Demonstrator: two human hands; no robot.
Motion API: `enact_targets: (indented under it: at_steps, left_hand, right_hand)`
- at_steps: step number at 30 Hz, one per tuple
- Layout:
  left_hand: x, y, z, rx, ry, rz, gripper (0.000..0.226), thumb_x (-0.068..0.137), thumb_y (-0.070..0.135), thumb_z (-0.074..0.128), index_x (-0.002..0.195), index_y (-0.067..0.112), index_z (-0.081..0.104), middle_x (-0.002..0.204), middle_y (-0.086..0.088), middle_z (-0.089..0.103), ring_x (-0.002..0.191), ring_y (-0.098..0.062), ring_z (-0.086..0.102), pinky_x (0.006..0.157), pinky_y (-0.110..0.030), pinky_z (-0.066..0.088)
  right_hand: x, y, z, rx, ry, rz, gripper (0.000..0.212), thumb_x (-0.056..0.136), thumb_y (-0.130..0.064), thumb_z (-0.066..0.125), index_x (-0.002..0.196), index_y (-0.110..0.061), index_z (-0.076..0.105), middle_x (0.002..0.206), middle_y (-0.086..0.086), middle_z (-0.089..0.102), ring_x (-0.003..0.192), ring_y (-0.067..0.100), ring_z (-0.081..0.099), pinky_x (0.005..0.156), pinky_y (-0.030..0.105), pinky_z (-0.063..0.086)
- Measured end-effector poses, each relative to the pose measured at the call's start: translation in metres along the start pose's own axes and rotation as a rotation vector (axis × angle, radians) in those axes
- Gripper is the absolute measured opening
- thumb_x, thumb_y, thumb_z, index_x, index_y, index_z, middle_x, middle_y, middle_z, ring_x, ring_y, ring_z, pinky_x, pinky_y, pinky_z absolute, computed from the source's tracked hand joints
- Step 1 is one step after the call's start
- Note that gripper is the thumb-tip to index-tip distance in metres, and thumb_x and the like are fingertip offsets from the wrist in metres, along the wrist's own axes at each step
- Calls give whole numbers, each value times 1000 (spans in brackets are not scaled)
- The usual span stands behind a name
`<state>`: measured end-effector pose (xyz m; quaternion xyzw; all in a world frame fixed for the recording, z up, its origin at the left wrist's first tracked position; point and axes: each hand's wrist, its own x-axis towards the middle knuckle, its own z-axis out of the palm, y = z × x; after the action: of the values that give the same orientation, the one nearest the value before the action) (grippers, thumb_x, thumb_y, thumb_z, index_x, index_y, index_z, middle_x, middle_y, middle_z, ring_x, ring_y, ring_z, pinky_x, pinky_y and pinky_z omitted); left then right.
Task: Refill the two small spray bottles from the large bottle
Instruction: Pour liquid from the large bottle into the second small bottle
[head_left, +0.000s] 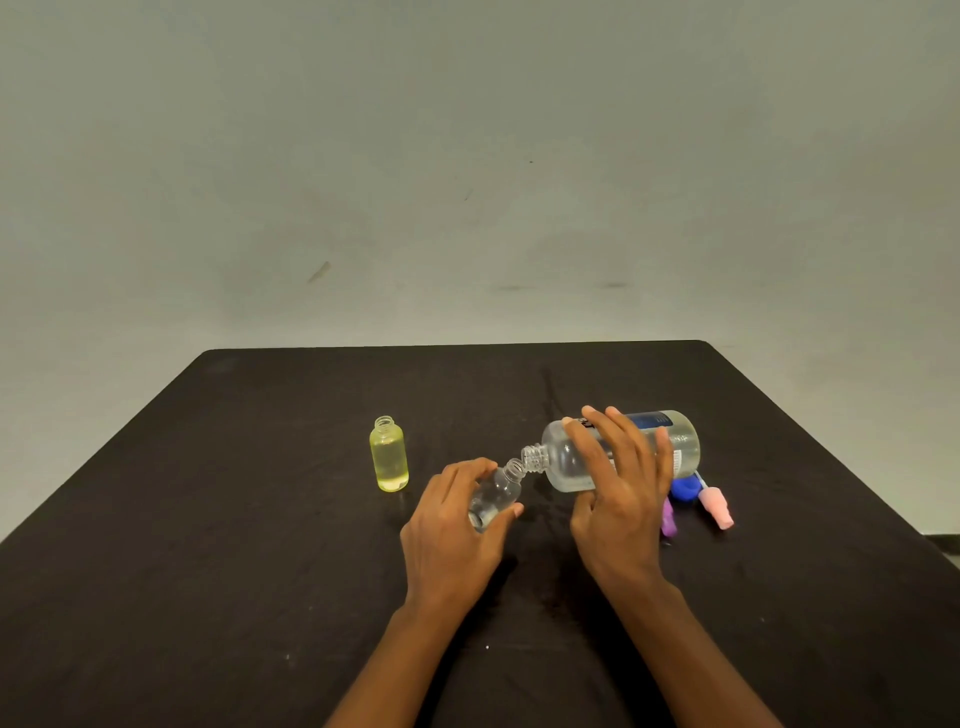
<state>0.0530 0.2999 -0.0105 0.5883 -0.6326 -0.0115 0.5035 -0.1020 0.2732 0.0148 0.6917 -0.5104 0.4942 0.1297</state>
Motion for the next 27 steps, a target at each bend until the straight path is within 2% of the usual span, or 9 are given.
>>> enact_targets:
  at_steps: [8,13,27]
  left_hand:
    - [0,0,0,-11,1,-2,50,65,37,83,106,39,54,100,31,52,87,4,54,62,-6,37]
    - [0,0,0,-10,6,4,49,65,37,83,106,36,56,99,30,52,85,4,55,61,-5,35]
    - [0,0,0,0,6,4,50,65,37,84,106,37,56,99,30,53,86,5,54,62,-4,35]
  right_hand:
    - [0,0,0,-5,5,-1,79,48,29,63,117,-9,64,125,14,60,127,24,41,112,50,16]
    - [0,-1,0,-1,-6,7,77,48,28,64,116,-8,65,125,13,60,128,23,40,110,54,19]
    - [0,0,0,-3,-12,6,77,49,27,65,117,-9,64,126,13,60,128,23,39,111,54,19]
